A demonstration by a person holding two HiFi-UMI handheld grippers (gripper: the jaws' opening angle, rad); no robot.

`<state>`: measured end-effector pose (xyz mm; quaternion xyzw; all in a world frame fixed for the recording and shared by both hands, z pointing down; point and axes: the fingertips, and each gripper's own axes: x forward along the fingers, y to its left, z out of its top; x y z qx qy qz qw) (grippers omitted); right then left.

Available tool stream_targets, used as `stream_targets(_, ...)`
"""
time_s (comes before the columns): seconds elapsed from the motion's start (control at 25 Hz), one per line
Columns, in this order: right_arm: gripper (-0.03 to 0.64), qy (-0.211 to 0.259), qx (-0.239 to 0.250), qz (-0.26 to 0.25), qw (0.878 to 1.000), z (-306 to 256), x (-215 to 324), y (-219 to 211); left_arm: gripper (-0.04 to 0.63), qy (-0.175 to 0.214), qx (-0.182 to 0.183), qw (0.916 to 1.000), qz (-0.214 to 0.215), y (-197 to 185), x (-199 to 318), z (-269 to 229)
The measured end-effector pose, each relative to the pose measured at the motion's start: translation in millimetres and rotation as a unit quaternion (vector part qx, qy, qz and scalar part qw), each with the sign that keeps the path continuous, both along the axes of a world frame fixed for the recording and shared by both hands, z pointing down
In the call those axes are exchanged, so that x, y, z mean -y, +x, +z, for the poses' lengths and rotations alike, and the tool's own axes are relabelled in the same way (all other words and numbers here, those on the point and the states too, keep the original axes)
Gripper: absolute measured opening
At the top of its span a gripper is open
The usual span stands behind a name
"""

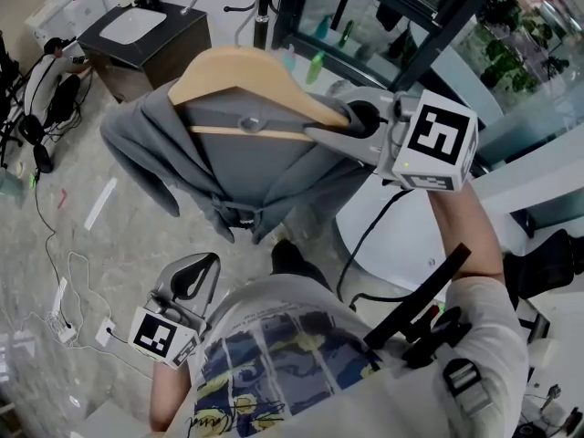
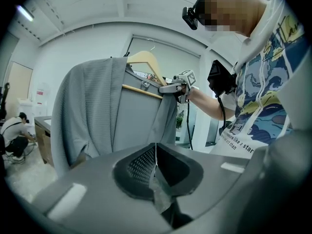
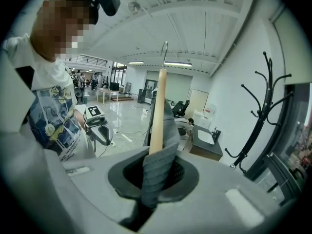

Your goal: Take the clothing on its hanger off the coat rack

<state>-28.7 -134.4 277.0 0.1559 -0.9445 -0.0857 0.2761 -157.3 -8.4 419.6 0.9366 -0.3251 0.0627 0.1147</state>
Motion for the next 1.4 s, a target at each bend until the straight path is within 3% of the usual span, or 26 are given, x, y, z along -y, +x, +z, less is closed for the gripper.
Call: stream_targets(1.4,0.012,-0.017,-0.017,-0.004,1.000,27,-11,-5,0.014,-0.014,-0.007,0.9998,0.012,7,12,2)
